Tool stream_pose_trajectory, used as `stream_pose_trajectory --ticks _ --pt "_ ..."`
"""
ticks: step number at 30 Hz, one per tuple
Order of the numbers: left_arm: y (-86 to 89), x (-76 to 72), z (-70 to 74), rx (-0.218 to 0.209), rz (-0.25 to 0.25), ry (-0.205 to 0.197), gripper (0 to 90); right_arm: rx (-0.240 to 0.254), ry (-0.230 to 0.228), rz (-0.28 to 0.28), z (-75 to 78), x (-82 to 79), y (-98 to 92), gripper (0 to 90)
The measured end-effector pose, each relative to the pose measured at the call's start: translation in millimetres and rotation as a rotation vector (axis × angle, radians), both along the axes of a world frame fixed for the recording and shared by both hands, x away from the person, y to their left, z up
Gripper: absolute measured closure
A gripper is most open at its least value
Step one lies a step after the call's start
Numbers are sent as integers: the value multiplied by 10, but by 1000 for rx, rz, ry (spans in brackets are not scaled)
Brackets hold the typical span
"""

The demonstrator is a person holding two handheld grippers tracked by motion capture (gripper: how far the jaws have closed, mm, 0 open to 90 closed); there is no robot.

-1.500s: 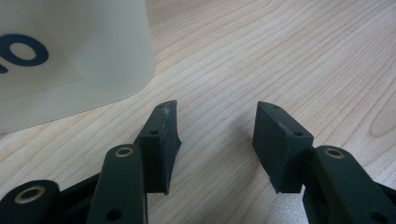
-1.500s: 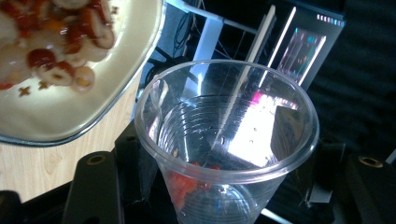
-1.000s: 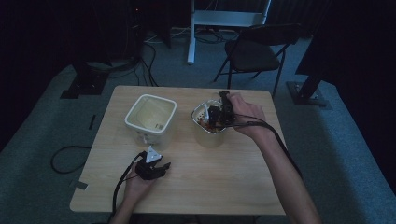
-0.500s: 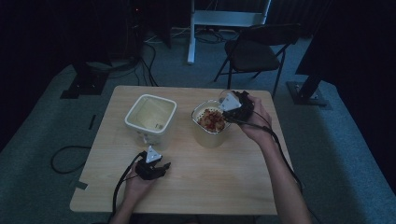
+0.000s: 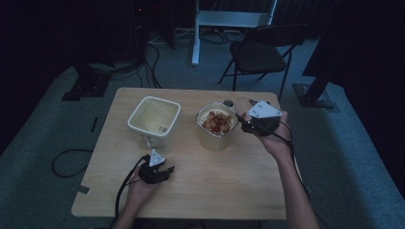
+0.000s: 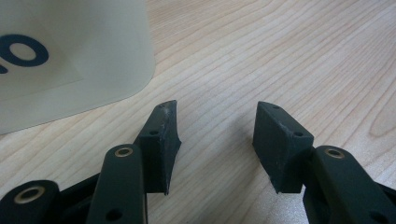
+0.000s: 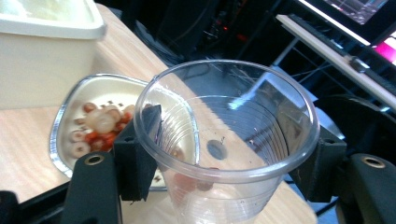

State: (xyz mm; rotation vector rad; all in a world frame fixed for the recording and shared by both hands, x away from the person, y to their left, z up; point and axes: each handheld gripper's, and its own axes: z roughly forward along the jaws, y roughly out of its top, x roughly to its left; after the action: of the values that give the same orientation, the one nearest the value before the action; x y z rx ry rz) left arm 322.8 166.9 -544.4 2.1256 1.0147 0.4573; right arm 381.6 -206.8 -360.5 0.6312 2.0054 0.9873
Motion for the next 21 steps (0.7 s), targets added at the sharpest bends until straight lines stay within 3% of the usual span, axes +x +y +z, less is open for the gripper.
stream_pose_trajectory --ticks 8,14,21 --pt "0 0 0 0 0 0 511 51 36 42 -94 -106 -56 336" --pt "-1 0 0 1 0 0 511 164 98 102 -130 -74 -86 336" --pt "0 0 1 1 0 1 511 327 174 217 -81 -5 -45 336"
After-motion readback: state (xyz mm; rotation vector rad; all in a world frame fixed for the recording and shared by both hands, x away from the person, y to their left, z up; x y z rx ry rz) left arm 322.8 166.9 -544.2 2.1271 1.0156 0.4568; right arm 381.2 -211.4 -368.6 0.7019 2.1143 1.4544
